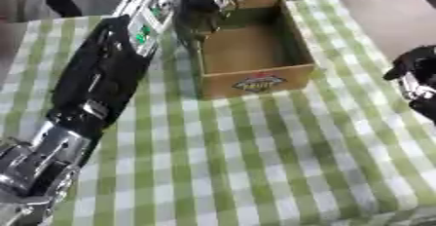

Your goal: Pick up objects on the table and place them in the box.

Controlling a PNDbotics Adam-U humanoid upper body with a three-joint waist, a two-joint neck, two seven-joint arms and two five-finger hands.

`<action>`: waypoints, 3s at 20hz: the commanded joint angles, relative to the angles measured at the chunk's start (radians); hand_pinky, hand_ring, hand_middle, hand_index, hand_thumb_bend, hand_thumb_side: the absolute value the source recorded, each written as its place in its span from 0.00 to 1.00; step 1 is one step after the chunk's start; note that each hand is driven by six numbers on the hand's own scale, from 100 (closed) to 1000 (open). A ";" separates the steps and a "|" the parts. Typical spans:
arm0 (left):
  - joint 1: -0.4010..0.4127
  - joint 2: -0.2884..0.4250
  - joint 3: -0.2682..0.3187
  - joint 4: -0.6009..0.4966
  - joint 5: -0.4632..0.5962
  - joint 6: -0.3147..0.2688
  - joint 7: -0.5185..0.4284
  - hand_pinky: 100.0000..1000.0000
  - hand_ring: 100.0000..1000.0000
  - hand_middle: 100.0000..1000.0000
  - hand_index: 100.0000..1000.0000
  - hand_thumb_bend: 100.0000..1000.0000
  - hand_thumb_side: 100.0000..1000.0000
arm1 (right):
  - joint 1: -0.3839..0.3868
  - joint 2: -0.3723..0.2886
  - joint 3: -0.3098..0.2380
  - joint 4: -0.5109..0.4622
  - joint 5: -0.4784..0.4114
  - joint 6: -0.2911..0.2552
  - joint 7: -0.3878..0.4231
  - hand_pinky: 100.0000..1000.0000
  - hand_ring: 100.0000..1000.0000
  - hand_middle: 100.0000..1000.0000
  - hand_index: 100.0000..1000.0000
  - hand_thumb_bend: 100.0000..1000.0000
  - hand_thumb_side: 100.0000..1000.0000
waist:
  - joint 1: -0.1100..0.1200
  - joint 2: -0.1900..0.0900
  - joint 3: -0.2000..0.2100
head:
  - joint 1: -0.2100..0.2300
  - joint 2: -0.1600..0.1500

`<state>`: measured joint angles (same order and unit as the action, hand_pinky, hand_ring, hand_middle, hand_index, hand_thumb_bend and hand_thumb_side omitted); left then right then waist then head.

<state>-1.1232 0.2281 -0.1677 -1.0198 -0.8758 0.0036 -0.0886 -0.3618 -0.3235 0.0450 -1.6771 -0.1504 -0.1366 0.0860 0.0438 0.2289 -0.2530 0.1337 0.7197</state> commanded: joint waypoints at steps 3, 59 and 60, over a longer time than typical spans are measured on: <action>-0.004 -0.021 -0.013 0.020 -0.043 -0.014 0.067 0.18 0.00 0.00 0.22 0.00 0.07 | -0.021 -0.011 0.001 -0.007 0.004 -0.001 0.007 0.52 0.47 0.46 0.53 0.05 0.09 | -0.001 -0.009 -0.005 | 0.006 -0.005; 0.113 0.183 0.039 -0.280 0.140 -0.040 -0.279 0.60 0.54 0.62 0.72 0.68 0.22 | 0.013 -0.006 -0.019 0.009 0.003 -0.002 -0.004 0.52 0.47 0.46 0.53 0.03 0.10 | -0.017 -0.041 0.069 | -0.046 0.015; 0.134 0.199 0.045 -0.313 0.159 -0.032 -0.263 0.60 0.54 0.62 0.72 0.66 0.21 | 0.014 -0.006 -0.020 0.010 0.003 -0.002 -0.005 0.52 0.47 0.46 0.53 0.03 0.10 | -0.019 -0.042 0.078 | -0.047 0.017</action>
<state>-0.9741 0.3845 -0.1393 -1.2824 -0.7395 -0.0354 -0.3721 -0.3410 -0.3194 0.0362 -1.6590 -0.1504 -0.1393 0.0865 0.0288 0.2081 -0.1716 0.0909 0.7292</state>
